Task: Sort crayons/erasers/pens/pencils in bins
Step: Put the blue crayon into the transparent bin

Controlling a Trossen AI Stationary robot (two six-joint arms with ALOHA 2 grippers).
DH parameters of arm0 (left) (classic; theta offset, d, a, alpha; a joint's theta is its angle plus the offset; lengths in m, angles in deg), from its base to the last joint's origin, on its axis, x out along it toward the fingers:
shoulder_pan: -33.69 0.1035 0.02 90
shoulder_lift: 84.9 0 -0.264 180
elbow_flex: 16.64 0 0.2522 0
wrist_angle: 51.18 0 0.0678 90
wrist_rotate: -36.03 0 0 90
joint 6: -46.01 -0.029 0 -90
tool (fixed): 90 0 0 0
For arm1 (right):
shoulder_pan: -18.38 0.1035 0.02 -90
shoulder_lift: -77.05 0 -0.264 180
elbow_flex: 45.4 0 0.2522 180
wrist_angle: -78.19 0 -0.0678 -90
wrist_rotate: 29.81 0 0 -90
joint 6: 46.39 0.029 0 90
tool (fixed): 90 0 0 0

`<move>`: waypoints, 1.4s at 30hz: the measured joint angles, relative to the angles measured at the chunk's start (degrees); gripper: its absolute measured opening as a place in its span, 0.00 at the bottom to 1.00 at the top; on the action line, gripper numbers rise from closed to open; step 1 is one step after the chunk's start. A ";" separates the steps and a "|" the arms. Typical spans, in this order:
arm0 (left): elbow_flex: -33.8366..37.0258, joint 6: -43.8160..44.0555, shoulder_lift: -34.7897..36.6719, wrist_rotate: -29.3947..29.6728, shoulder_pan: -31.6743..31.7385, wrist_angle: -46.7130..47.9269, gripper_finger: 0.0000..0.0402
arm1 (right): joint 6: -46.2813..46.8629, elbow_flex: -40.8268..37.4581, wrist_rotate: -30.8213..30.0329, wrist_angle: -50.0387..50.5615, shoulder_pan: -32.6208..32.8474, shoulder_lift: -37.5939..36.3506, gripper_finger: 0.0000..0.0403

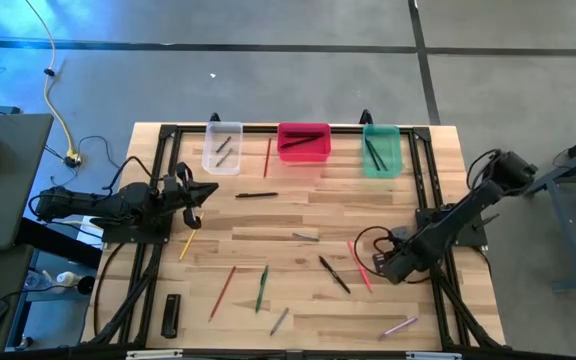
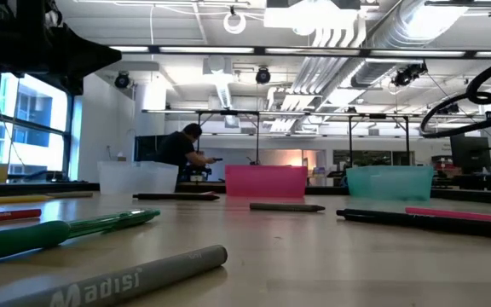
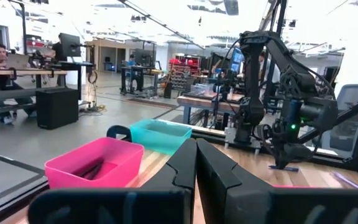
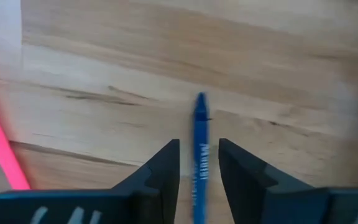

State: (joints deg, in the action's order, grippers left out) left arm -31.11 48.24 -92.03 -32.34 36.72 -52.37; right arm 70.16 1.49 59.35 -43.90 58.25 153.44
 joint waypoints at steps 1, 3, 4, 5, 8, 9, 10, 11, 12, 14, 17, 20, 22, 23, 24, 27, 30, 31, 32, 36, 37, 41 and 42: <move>0.00 0.06 0.00 -0.01 0.00 0.03 0.00 | 0.00 0.00 0.02 -0.65 0.00 0.61 0.23; 0.00 0.32 0.00 -0.18 0.00 0.13 0.00 | 0.00 0.19 0.08 -1.44 -0.02 1.83 0.21; 0.00 0.59 0.00 -0.23 0.00 0.15 0.00 | 0.00 0.31 0.09 -1.56 -0.02 2.37 0.20; 0.00 0.85 0.00 -0.23 0.00 0.15 0.00 | 0.00 0.31 0.25 -1.74 -0.06 2.98 0.20; 0.00 3.70 -0.03 0.54 0.00 0.15 0.00 | 0.00 0.42 0.59 -1.93 -0.11 4.29 0.17; 0.00 4.64 -0.24 0.74 0.00 0.12 0.00 | -0.12 0.41 0.64 -1.99 -0.13 4.33 0.17; 0.02 5.12 -0.49 0.78 0.00 0.16 0.00 | -0.64 0.39 0.68 -2.09 -0.15 4.34 0.16; 0.02 5.58 -0.73 0.50 0.00 0.27 0.00 | -1.11 0.37 0.68 -2.19 -0.18 4.23 0.14; 0.03 5.84 -1.12 -0.68 0.02 0.31 0.00 | -1.65 0.26 0.70 -2.28 -0.29 3.95 0.13; 0.04 5.73 -2.40 -2.70 0.01 0.04 0.00 | -3.28 0.14 0.83 -2.45 -0.74 3.05 0.10; 0.04 5.77 -4.16 -1.64 0.00 -2.11 0.00 | -7.94 -0.07 0.65 -1.85 -1.85 0.72 0.04; 0.04 6.33 -6.18 -1.21 0.02 -3.11 0.00 | -13.81 -0.16 -0.89 -1.54 -4.05 -2.50 0.01; 0.04 7.43 -7.70 -1.08 0.02 -5.06 0.00 | -18.08 -0.15 -2.59 -1.80 -5.86 -4.64 0.01; 0.04 8.05 -8.51 -1.08 0.02 -5.64 0.00 | -20.70 -0.15 -3.45 -2.67 -6.98 -5.67 0.02; 0.04 8.58 -9.28 -1.08 0.02 -5.97 0.00 | -23.71 -0.15 -4.45 -3.89 -8.27 -6.67 0.02; 0.04 10.02 -11.98 -0.80 0.02 -9.08 0.00 | -34.55 -0.11 -8.31 -7.29 -12.55 -9.06 0.02; 0.04 11.14 -14.80 -0.60 0.24 -11.76 0.00 | -46.78 -0.11 -9.79 -12.62 -18.19 -10.20 0.02; 0.04 11.46 -15.86 -0.64 0.45 -12.72 0.00 | -51.15 -0.11 -9.90 -15.13 -20.26 -10.21 0.02; 0.04 12.03 -16.80 -0.77 0.76 -13.18 0.00 | -55.71 -0.11 -9.94 -17.78 -22.36 -10.15 0.02; 0.04 13.90 -20.94 -1.83 2.42 -16.05 0.00 | -72.87 -2.04 -7.33 -34.87 -30.50 -9.52 0.02; 0.04 14.13 -21.88 -2.32 2.88 -16.96 0.00 | -76.46 -2.87 -6.00 -39.73 -32.42 -9.51 0.02; 0.04 14.92 -25.92 -5.62 4.42 -21.69 0.00 | -87.71 -5.64 0.03 -56.54 -39.71 -9.53 0.02; 0.04 15.40 -26.99 -6.52 4.79 -22.97 0.00 | -90.01 -6.27 1.49 -59.73 -41.30 -9.53 0.02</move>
State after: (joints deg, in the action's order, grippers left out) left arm -31.06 63.63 -119.03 -38.85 41.51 -75.35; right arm -19.85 -4.78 60.84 -103.63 16.96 143.90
